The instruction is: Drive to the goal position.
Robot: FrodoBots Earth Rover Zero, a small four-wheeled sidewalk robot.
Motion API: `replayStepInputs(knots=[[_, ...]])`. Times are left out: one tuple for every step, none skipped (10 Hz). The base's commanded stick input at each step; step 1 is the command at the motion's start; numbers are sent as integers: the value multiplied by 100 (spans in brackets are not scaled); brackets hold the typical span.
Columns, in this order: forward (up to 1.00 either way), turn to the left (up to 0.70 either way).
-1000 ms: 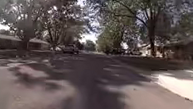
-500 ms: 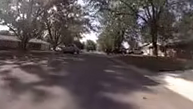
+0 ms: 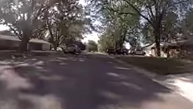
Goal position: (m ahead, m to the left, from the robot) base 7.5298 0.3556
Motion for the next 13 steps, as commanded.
replayStepInputs(knots=[[69,3],[69,3],[69,3],[69,3],[69,3],[69,3],[69,-17],[69,-34],[69,-28],[69,-14],[69,1],[69,3],[69,3]])
